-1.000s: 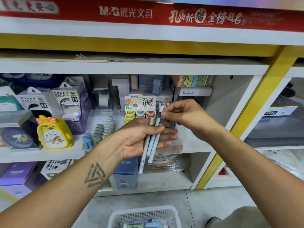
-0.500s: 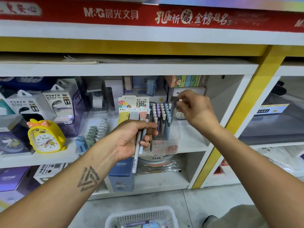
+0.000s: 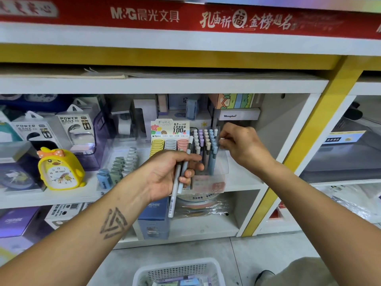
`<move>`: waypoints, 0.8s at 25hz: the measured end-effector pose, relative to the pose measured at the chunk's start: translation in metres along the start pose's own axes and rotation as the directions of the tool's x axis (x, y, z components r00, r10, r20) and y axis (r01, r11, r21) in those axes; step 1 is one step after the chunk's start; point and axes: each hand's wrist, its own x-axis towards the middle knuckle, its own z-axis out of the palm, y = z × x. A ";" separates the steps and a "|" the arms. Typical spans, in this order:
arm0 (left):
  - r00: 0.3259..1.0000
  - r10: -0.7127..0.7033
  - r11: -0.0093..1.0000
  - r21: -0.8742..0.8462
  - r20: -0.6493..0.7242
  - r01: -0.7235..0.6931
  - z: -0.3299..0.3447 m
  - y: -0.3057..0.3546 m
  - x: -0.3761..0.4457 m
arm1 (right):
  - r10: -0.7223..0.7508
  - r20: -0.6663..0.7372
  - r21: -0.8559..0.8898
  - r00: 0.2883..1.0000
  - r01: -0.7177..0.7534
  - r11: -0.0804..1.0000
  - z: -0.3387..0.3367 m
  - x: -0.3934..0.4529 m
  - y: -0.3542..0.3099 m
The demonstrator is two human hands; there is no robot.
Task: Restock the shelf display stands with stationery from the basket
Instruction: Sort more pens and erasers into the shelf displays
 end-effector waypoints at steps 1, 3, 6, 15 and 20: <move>1.000 -0.001 1.000 0.002 0.003 0.001 0.000 0.000 0.000 | 0.002 0.008 -0.004 1.000 -0.002 1.000 0.000 0.001 0.001; 1.000 -0.003 1.000 0.000 0.005 0.003 0.000 -0.001 0.000 | -0.006 -0.023 -0.005 1.000 0.006 1.000 0.002 0.003 0.001; 1.000 -0.021 0.999 -0.036 0.012 0.021 -0.002 -0.001 0.001 | -0.071 -0.063 -0.175 0.995 0.059 0.983 0.009 0.009 0.001; 0.998 0.001 1.000 -0.028 0.061 0.000 -0.006 -0.004 0.003 | 0.136 0.006 0.305 0.991 -0.131 0.943 0.002 0.005 -0.029; 0.992 0.016 1.000 -0.016 0.129 -0.014 -0.002 -0.006 0.001 | 0.094 0.229 0.666 0.969 -0.226 0.711 -0.001 -0.006 -0.050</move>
